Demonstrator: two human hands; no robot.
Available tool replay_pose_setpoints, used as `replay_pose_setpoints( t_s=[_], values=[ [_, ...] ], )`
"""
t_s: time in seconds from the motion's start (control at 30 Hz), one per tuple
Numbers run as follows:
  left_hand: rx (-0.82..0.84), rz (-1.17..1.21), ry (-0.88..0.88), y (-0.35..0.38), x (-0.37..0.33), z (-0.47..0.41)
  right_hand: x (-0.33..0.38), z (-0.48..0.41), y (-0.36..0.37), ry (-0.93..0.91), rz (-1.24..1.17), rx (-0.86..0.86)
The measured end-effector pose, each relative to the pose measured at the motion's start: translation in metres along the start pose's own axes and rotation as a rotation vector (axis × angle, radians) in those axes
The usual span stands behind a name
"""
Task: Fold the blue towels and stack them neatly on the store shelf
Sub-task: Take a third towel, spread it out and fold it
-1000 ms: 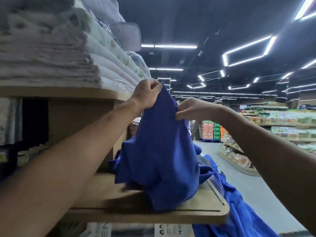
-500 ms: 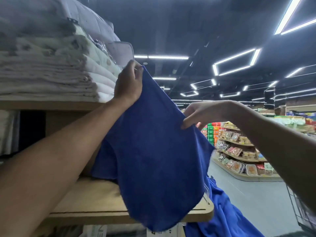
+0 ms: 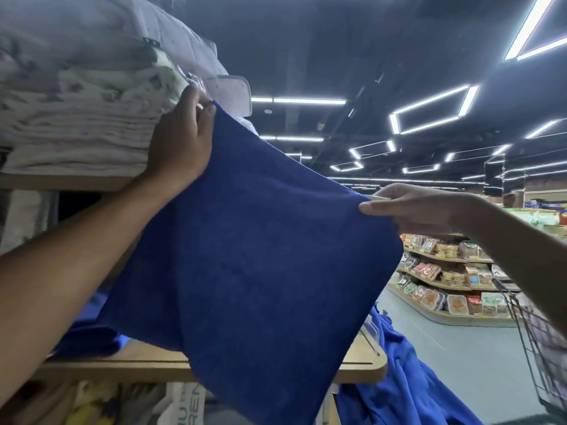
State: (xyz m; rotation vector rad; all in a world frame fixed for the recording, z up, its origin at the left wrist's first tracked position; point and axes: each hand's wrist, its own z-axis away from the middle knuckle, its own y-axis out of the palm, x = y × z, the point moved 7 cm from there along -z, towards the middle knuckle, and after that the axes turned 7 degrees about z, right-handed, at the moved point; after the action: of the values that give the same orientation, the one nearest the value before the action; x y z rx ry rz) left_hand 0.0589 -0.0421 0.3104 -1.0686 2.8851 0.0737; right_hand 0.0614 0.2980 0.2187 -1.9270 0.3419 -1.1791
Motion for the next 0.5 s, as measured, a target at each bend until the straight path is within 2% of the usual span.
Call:
replay_pose_setpoints(
  t_s=[0.1,0.2,0.3,0.43,0.5],
  values=[
    [-0.027,0.021,-0.009,-0.023,0.006,0.019,-0.003,0.006,0.007,-0.074,-0.150,0.069],
    [-0.023,0.025,-0.018,-0.043,0.011,0.044,-0.009,0.007,0.017,-0.093,-0.143,0.089],
    [-0.014,0.025,-0.024,-0.060,0.013,0.067,-0.012,0.007,0.019,-0.100,0.003,0.007],
    [-0.030,0.139,-0.137,-0.084,0.031,0.092,-0.009,0.010,0.010,-0.180,0.147,-0.259],
    [0.010,0.163,-0.213,-0.080,0.044,0.115,-0.018,0.006,0.031,-0.171,0.147,-0.186]
  ],
)
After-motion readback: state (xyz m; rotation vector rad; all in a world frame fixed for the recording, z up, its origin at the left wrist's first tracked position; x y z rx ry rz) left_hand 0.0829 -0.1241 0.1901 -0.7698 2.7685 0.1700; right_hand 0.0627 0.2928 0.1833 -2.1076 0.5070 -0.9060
